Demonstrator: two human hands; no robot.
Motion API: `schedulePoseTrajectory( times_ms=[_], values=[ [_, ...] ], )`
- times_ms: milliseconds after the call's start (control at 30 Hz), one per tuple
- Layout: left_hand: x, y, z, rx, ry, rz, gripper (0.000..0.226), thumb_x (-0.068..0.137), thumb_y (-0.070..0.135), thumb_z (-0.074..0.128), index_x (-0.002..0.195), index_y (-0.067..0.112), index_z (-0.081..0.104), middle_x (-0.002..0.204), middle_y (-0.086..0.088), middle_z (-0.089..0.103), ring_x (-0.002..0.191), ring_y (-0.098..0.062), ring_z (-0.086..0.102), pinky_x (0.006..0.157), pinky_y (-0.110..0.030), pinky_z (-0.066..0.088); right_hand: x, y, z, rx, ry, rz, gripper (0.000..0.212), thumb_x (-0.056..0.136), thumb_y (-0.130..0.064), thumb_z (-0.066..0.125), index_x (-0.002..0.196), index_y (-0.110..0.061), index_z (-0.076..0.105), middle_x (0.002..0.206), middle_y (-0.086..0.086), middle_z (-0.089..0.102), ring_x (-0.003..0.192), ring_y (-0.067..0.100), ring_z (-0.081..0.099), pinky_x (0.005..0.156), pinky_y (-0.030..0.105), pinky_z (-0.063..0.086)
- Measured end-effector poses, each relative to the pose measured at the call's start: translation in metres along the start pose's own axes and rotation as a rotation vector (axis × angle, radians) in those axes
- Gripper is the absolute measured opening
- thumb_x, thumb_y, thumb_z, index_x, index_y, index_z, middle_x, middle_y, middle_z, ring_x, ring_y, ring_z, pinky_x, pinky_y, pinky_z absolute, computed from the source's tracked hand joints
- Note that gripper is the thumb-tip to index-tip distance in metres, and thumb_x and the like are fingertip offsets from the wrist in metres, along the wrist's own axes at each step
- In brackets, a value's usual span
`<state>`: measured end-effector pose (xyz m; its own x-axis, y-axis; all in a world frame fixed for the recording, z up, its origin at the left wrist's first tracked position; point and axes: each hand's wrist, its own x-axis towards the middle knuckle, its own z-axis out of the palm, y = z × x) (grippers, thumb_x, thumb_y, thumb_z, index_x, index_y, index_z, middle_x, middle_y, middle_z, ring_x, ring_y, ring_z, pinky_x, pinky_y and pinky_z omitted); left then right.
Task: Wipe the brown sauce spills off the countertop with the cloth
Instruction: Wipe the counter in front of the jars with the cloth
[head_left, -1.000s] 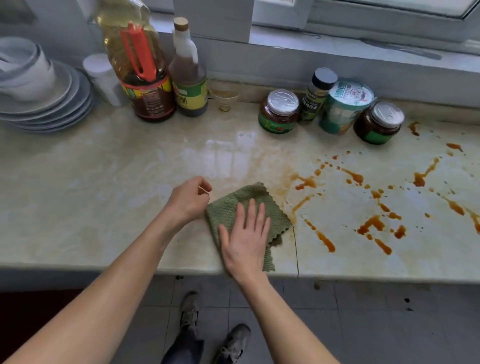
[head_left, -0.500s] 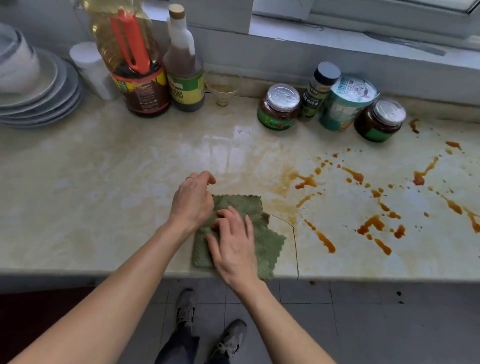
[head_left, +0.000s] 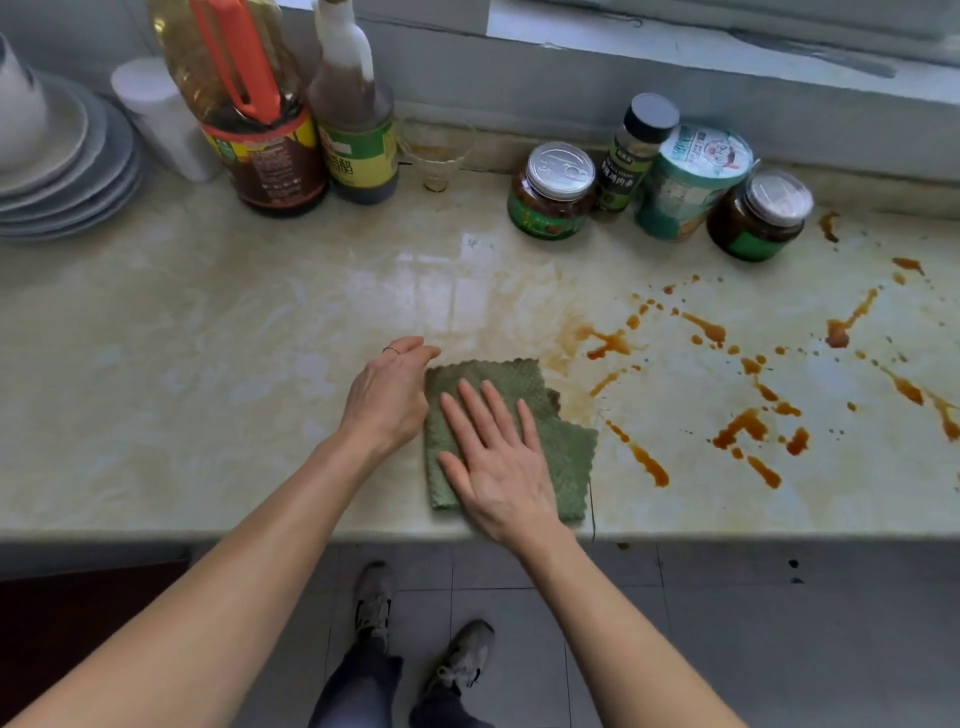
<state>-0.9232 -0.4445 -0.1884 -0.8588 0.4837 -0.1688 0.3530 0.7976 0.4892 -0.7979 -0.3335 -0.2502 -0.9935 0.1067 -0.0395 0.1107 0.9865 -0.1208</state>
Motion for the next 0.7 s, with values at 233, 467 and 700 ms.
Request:
schedulePoseTrajectory(
  times_ms=[233, 467, 700],
  values=[
    [-0.004, -0.011, -0.007, 0.058, -0.003, -0.03, 0.064, 0.083, -0.009, 0.039, 0.142, 0.016, 0.041, 0.153, 0.0, 0.032, 0.136, -0.024, 0.039, 0.109, -0.036, 0.035, -0.031, -0.022, 0.003, 0.025, -0.009, 0.106, 0.071, 0.098, -0.061, 0.023, 0.156, -0.022, 0.014, 0.163, 0.001, 0.005, 0.15, 0.021, -0.003, 0.118, 0.052, 0.004],
    [0.002, -0.001, -0.006, 0.08, -0.032, 0.003, 0.067, 0.083, -0.008, 0.039, 0.145, 0.018, 0.036, 0.156, 0.001, 0.026, 0.139, -0.024, 0.033, 0.109, -0.036, 0.034, -0.013, 0.025, -0.001, -0.016, 0.021, 0.059, 0.07, 0.095, -0.063, 0.025, 0.154, -0.027, 0.02, 0.162, -0.003, 0.012, 0.15, 0.018, 0.005, 0.116, 0.049, 0.009],
    [0.008, -0.001, -0.006, 0.121, -0.061, 0.047, 0.068, 0.083, -0.008, 0.04, 0.145, 0.021, 0.036, 0.156, 0.0, 0.026, 0.141, -0.023, 0.031, 0.111, -0.038, 0.033, -0.028, -0.014, 0.002, 0.029, -0.016, 0.039, 0.065, 0.097, -0.054, 0.028, 0.155, -0.024, 0.02, 0.163, -0.001, 0.012, 0.15, 0.021, 0.004, 0.118, 0.052, 0.008]
  ],
)
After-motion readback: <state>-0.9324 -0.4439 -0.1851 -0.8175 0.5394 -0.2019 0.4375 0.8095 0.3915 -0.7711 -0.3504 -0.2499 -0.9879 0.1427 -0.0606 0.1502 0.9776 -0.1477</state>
